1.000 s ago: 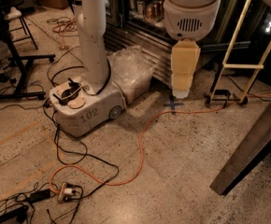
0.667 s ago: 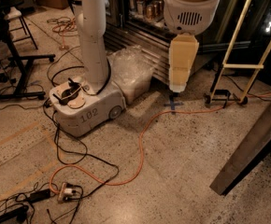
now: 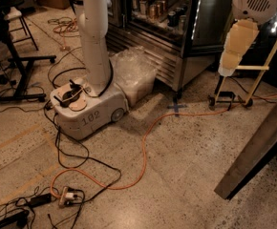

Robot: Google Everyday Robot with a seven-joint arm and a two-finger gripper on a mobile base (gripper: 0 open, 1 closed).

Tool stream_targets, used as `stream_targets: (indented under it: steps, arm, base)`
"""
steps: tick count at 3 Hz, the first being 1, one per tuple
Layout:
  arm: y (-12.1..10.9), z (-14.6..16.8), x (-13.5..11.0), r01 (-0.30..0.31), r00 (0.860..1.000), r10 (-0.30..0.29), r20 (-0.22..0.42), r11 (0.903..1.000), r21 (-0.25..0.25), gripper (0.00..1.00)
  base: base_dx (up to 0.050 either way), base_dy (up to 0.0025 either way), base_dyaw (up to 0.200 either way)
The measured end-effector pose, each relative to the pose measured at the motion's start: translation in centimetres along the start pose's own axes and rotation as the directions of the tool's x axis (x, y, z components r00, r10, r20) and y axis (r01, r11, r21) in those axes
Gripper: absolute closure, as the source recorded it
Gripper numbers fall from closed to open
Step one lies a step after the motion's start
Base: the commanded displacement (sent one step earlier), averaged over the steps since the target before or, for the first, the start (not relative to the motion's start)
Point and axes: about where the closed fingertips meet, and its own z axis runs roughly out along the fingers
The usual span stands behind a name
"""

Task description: Close left fridge door

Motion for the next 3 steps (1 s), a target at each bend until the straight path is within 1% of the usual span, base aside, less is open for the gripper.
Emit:
stream_targets:
  steps: [1,3]
  arm:
    - [-2.36,-0.36,-0.81,-0.022,0.998,0.018,0.054,0.9976,0.065,0.00]
    - [-2.36,-0.36,-0.81,-0.022,0.998,0.018,0.054,0.9976,0.065,0.00]
  base:
    - [0.000,0.00000,0.000]
    - [0.000,0.00003,-0.196]
